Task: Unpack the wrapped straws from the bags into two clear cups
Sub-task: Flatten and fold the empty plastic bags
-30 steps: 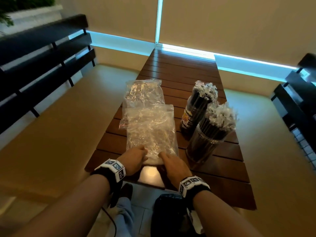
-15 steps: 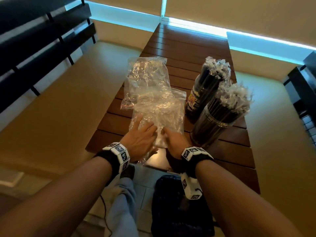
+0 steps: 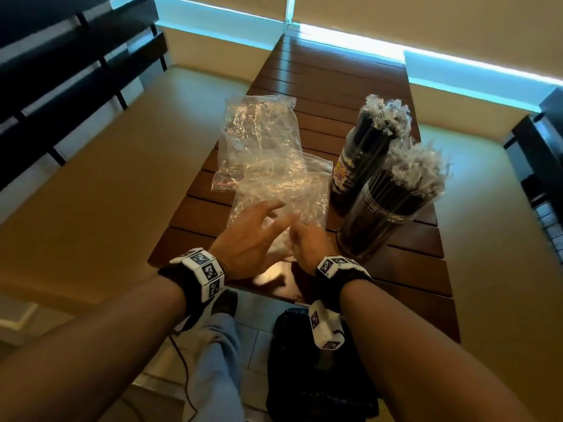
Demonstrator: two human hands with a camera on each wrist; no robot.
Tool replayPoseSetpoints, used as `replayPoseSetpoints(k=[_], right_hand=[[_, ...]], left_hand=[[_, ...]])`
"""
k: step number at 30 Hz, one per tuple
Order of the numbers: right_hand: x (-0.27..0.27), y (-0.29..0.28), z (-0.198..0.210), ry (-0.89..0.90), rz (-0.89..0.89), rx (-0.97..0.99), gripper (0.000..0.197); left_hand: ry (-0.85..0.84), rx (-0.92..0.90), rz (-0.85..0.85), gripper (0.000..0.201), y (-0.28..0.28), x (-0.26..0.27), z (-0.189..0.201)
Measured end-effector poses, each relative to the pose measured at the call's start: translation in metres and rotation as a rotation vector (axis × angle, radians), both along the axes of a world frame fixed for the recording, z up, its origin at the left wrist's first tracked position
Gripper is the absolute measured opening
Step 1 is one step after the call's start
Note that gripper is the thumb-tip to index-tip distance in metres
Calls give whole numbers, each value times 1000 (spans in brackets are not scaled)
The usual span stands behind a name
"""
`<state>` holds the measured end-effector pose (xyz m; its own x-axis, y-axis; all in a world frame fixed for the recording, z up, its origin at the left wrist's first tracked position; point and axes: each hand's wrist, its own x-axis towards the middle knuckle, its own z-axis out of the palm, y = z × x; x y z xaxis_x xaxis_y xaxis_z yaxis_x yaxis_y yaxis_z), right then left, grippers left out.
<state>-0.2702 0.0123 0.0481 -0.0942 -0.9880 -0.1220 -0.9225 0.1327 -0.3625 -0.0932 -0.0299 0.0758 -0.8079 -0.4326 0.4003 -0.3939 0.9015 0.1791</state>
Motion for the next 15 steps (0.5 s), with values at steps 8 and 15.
replayPoseSetpoints(k=[8, 15], right_hand=[[3, 10, 5, 360, 89, -132, 8], [-4, 23, 2, 370, 317, -128, 45]], left_hand=[[-417, -140, 23, 10, -15, -8, -23], [-412, -37, 10, 35, -20, 4, -30]])
